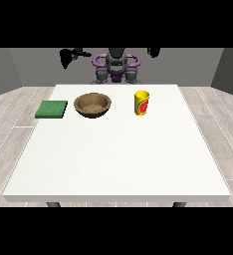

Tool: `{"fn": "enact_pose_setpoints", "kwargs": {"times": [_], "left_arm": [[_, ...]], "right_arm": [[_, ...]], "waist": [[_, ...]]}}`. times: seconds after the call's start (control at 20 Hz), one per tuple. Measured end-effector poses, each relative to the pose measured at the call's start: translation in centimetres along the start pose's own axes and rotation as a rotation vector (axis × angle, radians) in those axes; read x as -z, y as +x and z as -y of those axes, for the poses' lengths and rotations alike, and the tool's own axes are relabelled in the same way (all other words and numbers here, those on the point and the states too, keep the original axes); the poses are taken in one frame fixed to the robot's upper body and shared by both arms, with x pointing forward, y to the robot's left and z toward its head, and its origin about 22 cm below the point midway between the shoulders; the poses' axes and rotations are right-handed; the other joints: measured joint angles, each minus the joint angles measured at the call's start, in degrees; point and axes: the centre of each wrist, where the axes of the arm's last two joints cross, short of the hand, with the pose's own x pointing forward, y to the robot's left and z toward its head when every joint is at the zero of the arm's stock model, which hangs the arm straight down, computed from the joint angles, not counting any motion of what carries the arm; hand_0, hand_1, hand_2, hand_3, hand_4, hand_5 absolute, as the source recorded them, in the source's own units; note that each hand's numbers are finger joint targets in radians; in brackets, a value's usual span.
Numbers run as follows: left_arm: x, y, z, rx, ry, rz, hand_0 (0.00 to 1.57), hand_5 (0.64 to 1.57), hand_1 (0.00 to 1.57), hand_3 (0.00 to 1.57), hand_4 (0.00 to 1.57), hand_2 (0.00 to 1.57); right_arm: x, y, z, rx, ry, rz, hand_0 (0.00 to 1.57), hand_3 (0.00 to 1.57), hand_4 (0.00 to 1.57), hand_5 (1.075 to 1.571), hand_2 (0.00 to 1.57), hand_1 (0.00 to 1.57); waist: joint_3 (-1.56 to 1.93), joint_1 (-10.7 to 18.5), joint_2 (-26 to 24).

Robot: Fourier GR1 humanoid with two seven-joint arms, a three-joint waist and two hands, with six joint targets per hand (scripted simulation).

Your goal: Pick the cup and pour the ball into the bowl, then pick the bowl and place it on the pad

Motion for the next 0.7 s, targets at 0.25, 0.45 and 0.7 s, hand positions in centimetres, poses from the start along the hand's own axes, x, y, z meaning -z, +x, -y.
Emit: {"fn": "enact_pose_setpoints", "kwargs": {"times": [0.25,0.45,0.7], "left_arm": [[3.0,-0.3,-2.1,0.076,0.008,0.092,0.0,1.269,0.0,0.0,0.0,0.0],[5.1,-0.9,-4.0,0.127,0.038,0.126,0.0,1.255,0.0,0.0,0.0,0.0],[7.1,-2.5,-5.4,0.159,0.055,0.109,0.0,1.266,0.0,0.0,0.0,0.0]], "right_arm": [[2.3,0.6,-0.2,-0.003,0.037,0.096,0.0,0.0,0.0,1.562,0.0,0.0],[3.2,0.2,0.3,-0.01,0.059,0.138,0.0,0.0,0.0,1.56,0.0,0.0],[4.4,-0.2,1.6,-0.022,0.075,0.145,0.0,0.0,0.0,1.563,0.0,0.0]], "waist": [[-0.01,-1.1,8.2],[-0.02,-2.7,11.8],[-0.02,-3.8,12.5]]}}
